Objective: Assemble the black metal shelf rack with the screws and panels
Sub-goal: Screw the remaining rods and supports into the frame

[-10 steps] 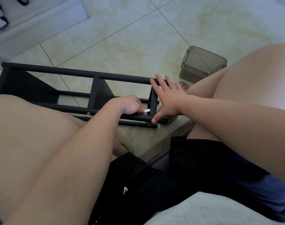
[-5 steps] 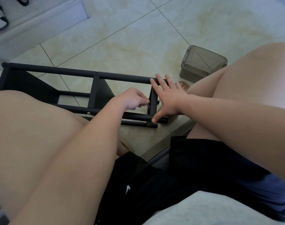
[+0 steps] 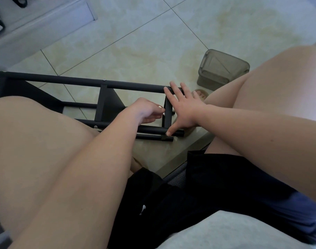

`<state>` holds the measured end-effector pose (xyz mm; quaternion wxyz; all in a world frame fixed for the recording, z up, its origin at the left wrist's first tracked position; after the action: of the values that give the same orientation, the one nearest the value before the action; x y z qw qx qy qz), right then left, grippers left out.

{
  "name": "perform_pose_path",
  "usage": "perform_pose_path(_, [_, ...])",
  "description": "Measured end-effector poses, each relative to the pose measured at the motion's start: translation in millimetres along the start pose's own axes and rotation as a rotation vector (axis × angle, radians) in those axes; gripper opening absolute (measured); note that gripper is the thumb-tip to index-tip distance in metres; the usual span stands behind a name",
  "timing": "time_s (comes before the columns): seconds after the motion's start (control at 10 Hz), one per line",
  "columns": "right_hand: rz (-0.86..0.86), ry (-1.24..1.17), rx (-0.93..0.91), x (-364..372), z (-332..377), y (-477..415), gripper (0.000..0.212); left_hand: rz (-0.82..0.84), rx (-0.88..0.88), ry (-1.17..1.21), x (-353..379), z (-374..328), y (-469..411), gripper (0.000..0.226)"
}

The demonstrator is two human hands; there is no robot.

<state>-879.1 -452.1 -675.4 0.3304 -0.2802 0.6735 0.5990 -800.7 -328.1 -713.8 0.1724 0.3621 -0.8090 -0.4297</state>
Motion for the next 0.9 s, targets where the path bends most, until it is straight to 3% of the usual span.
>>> perform_pose_path(0.7, [0.004, -0.023, -0.002, -1, 1, 1, 0.159, -0.019, -0.03, -0.027, 3, -6, 9, 0.007])
perform_pose_path(0.9, [0.003, -0.015, 0.0, -1, 0, 1, 0.159, 0.02, -0.025, -0.148, 5, -7, 9, 0.011])
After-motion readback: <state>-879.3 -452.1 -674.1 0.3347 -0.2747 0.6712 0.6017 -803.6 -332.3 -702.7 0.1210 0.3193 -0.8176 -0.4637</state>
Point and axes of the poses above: each hand's wrist, its own y-axis away from the middle knuckle, its own x-axis out of the palm, z = x × y, the point moved 6 cm from there along -y, towards the middle knuckle, and after that the axes turned 9 degrees about y, right-handed, at the moved point
